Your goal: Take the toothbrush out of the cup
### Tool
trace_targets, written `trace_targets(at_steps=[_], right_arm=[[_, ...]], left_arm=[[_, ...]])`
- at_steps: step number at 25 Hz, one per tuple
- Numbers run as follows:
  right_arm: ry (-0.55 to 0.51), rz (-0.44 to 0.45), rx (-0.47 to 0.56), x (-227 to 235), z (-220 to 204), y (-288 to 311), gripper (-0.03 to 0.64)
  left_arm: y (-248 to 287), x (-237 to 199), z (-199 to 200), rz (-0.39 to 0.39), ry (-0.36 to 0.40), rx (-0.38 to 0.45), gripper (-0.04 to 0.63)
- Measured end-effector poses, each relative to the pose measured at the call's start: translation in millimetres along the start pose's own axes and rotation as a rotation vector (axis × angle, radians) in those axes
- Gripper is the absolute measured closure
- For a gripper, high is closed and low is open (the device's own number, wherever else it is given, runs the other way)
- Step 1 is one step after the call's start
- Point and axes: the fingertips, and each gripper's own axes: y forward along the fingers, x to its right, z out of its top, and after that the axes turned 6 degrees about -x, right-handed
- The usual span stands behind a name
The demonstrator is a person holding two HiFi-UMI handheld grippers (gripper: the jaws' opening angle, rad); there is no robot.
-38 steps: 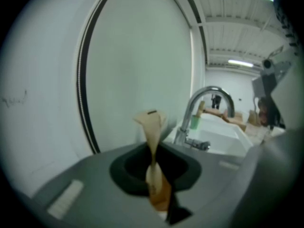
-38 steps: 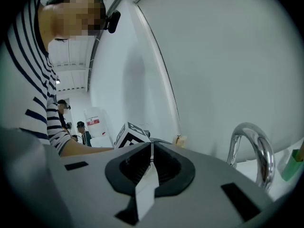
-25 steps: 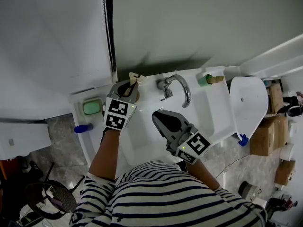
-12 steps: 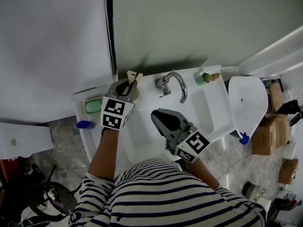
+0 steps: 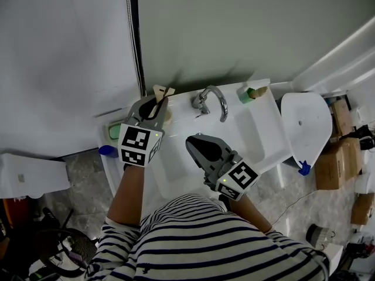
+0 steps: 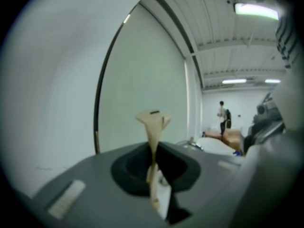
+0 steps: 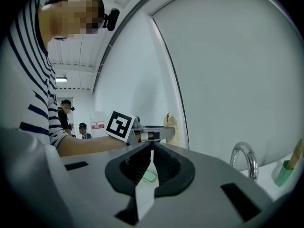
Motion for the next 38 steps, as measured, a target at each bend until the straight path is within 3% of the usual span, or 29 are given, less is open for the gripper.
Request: trace_targets(at_steps=[17,32,38], right_arm=[[-0.015,-0.046,0.03,-28.0,0.7,-32.6,0.607],[-0.011,-0.084,0.007,-41.6,-9.9,-23.8,0.607],[-0.028,-0.115,-0.002,-40.6,-5.8,-39.9,0.607]], left_arm=[[-74.0,43.2,31.4,-0.027,-0.01,0.067,0.566],[-100.0,65.5,-9.9,-0.138,-0.126,0.026,0.566],[-95.0,89.0,-5.4,-0.204,-0.127,0.035,0.566]])
